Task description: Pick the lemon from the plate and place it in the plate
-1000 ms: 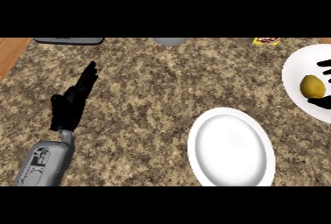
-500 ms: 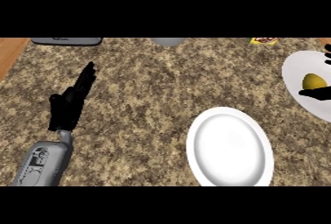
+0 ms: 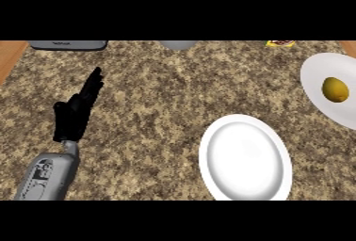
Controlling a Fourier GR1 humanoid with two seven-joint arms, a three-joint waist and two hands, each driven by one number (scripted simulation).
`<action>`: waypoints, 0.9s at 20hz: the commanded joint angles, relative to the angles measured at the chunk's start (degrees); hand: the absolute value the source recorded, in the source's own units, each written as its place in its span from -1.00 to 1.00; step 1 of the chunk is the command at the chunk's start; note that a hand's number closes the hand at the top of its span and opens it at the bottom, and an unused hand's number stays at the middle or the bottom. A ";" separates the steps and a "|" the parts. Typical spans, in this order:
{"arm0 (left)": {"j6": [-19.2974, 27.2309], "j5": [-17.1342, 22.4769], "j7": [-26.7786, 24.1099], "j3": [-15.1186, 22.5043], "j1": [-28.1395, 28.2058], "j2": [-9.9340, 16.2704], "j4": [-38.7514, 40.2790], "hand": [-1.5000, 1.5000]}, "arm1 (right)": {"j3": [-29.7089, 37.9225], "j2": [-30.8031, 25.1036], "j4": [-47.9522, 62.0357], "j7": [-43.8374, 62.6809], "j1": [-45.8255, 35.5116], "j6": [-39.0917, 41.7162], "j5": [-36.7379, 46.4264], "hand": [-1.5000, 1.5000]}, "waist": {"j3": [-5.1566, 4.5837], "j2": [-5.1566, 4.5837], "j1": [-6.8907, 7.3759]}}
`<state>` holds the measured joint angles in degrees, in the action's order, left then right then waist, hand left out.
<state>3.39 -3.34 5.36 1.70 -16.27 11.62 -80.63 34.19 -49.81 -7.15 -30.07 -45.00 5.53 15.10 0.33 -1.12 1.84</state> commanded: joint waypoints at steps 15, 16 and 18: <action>-0.15 -0.70 1.89 -0.13 -0.35 0.41 -1.82 0.00 | 6.06 -11.67 1.12 -7.34 16.41 15.07 -5.76 -1.00 | 0.49 -0.10 0.24; -0.60 0.07 -0.03 -1.02 -1.28 0.33 0.06 0.00 | 6.27 -10.94 0.86 -7.22 15.72 15.11 -6.05 -1.00 | 0.36 -0.25 0.11; -0.92 0.09 0.44 -0.12 -1.46 -0.56 0.64 0.00 | 6.55 -11.88 0.86 -4.81 14.40 14.97 -6.30 -1.00 | 0.38 -0.41 0.61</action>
<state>3.11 -3.51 5.83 1.29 -16.96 11.40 -80.72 40.03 -61.18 -6.16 -35.59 -30.48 19.89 9.49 0.68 -1.35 2.05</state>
